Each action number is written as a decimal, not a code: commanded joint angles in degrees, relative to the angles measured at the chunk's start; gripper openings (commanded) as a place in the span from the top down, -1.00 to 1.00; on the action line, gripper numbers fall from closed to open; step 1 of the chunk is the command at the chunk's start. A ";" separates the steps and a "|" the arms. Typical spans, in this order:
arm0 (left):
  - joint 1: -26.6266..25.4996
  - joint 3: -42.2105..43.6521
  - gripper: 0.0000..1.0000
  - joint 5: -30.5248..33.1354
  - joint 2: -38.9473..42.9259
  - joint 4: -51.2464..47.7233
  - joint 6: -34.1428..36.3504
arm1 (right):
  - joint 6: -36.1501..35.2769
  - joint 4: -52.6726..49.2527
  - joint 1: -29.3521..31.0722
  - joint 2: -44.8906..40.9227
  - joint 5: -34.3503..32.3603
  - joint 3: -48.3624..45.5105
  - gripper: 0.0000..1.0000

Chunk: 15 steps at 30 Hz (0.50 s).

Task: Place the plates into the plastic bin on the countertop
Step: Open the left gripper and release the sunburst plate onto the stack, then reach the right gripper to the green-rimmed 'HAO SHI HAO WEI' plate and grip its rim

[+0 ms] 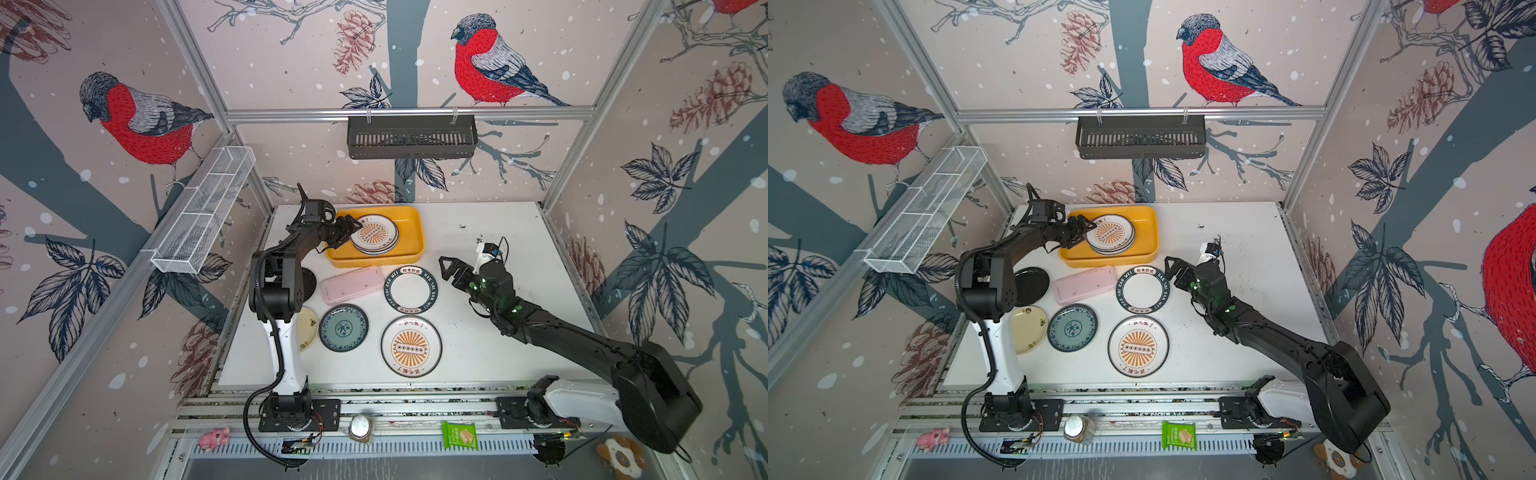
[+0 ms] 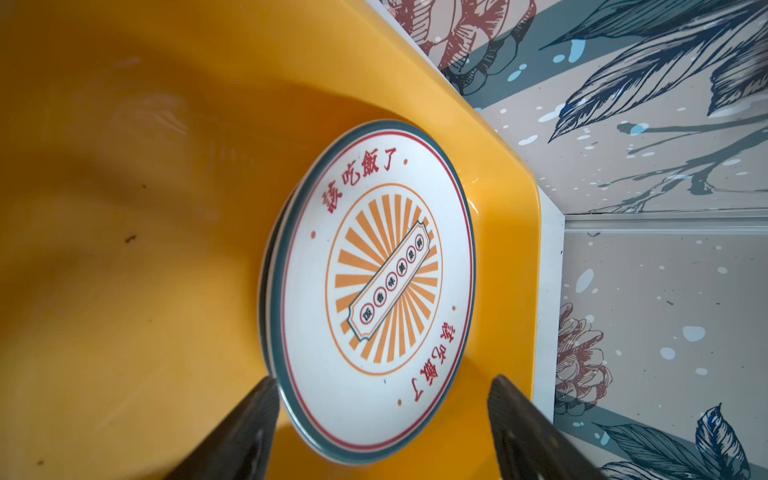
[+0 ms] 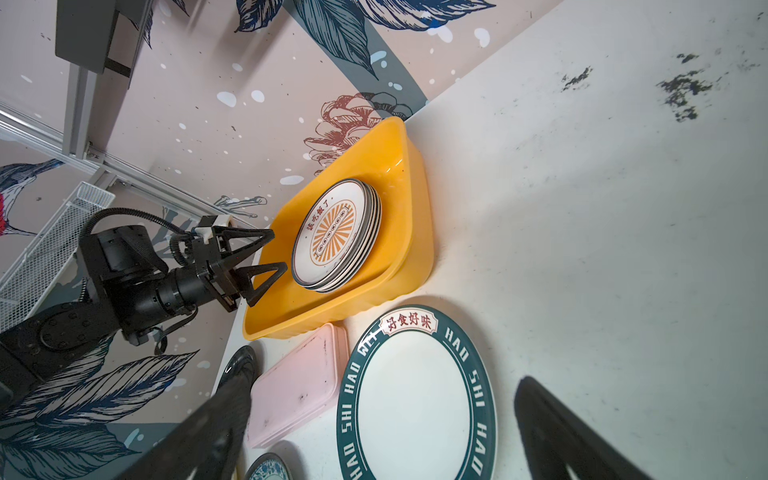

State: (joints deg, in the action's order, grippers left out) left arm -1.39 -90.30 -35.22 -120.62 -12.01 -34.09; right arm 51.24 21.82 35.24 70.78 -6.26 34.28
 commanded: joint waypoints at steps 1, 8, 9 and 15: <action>0.06 1.80 -0.62 1.89 2.85 -3.79 4.84 | 0.52 2.17 0.07 0.79 0.51 0.69 -0.99; -0.10 12.02 -0.73 1.07 15.72 -0.07 6.50 | 0.47 2.30 -0.26 5.01 2.94 2.39 -0.99; -0.19 13.46 -0.76 0.84 17.77 0.81 6.78 | 0.52 2.26 -0.31 5.67 3.29 2.61 -0.99; -3.56 19.32 -0.93 3.27 31.04 3.02 11.59 | 1.04 -1.70 -2.03 8.09 5.64 4.13 -0.99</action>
State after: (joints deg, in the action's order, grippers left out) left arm -3.57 -72.27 -33.32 -93.36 -11.88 -26.48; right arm 51.40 21.87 33.91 78.39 -2.68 37.85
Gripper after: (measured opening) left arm 0.968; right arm 0.996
